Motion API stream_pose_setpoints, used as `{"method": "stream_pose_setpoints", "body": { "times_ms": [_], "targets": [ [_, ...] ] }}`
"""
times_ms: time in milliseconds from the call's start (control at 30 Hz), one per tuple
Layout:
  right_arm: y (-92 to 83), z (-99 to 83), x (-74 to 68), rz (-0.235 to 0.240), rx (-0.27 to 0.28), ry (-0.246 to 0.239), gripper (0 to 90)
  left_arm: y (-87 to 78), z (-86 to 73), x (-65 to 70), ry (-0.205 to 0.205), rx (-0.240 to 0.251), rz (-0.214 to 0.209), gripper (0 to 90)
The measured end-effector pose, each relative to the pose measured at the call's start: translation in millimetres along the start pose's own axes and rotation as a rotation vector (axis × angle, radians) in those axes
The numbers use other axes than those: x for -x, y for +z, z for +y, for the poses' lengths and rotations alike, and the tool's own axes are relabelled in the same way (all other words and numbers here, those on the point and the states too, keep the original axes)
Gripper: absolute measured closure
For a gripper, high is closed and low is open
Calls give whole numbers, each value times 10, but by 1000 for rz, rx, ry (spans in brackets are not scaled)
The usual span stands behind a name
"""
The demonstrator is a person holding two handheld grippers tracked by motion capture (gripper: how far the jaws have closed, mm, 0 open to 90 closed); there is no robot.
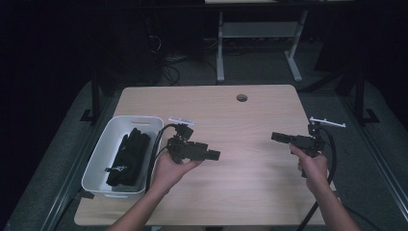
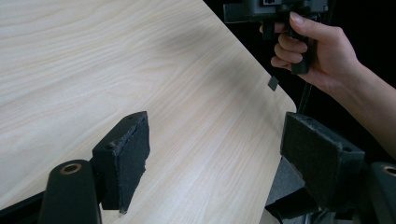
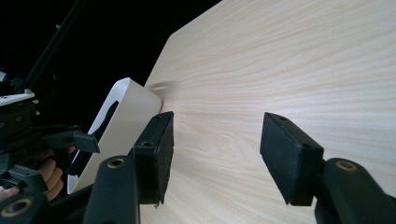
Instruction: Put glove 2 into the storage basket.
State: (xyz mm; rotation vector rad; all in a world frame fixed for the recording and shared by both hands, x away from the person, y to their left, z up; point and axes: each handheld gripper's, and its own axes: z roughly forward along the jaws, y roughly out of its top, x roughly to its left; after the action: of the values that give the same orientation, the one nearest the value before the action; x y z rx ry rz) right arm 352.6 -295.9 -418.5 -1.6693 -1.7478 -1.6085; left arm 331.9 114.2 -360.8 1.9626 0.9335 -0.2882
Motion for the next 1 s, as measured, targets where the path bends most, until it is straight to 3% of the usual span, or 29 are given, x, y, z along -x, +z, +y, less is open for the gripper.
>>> {"method": "stream_pose_setpoints", "body": {
  "times_ms": [400,667,1000],
  "targets": [
    [-73,-105,116,-1,0,22,431,136,-34,27,13,2,-17,238],
    [-140,-177,179,2,10,28,430,239,-116,10,-7,-9,-23,239],
    [-223,-270,270,-3,16,38,428,317,-170,6,-1,-15,-34,238]
  ]
}}
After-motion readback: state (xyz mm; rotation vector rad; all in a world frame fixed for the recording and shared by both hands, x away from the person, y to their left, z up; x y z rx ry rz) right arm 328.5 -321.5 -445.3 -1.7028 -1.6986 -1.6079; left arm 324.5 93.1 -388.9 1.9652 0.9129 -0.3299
